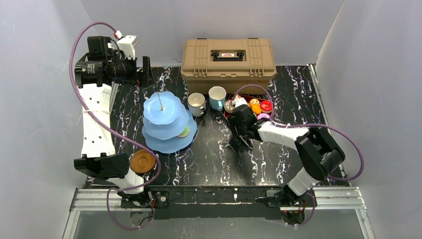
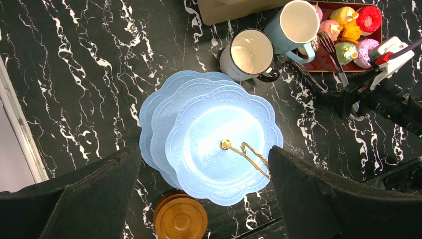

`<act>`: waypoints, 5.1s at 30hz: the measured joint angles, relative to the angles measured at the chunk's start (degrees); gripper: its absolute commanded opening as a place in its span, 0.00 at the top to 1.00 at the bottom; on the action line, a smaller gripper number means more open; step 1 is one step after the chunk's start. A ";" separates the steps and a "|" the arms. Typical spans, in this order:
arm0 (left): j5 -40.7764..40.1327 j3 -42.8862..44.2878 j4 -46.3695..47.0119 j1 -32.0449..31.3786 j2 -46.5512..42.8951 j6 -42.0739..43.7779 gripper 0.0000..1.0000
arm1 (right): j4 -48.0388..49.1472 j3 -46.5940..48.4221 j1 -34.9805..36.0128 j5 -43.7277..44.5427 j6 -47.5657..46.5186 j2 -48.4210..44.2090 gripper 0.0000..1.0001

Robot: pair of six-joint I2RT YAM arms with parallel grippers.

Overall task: Serve the afternoon tea
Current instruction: Pick up the clamp from the tray, then pick up the desert from the tray, then place the desert on the desert table.

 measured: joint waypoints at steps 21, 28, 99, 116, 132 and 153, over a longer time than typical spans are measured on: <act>1.03 0.98 -0.07 0.96 0.00 -0.04 0.02 | 5.16 -4.37 -0.31 -3.76 0.13 0.17 0.36; 1.38 2.80 -0.46 0.98 0.00 -0.44 0.03 | 3.65 -4.52 -0.26 -3.69 0.02 -2.64 0.39; 4.22 2.23 -0.61 1.03 -0.11 -0.94 0.05 | 10.82 -9.44 -14.47 -27.78 15.08 -10.29 0.54; 4.46 2.08 -0.61 1.03 -0.24 -1.09 0.06 | 8.02 -9.44 -15.21 -28.57 14.34 -15.85 0.70; 5.70 2.08 -0.66 1.03 -0.24 -1.53 0.10 | -10.82 -9.35 -15.17 -27.74 10.49 -28.50 0.74; 5.81 2.12 -1.40 1.03 0.11 -1.73 0.09 | -20.02 4.24 18.23 -24.72 12.33 -23.15 0.73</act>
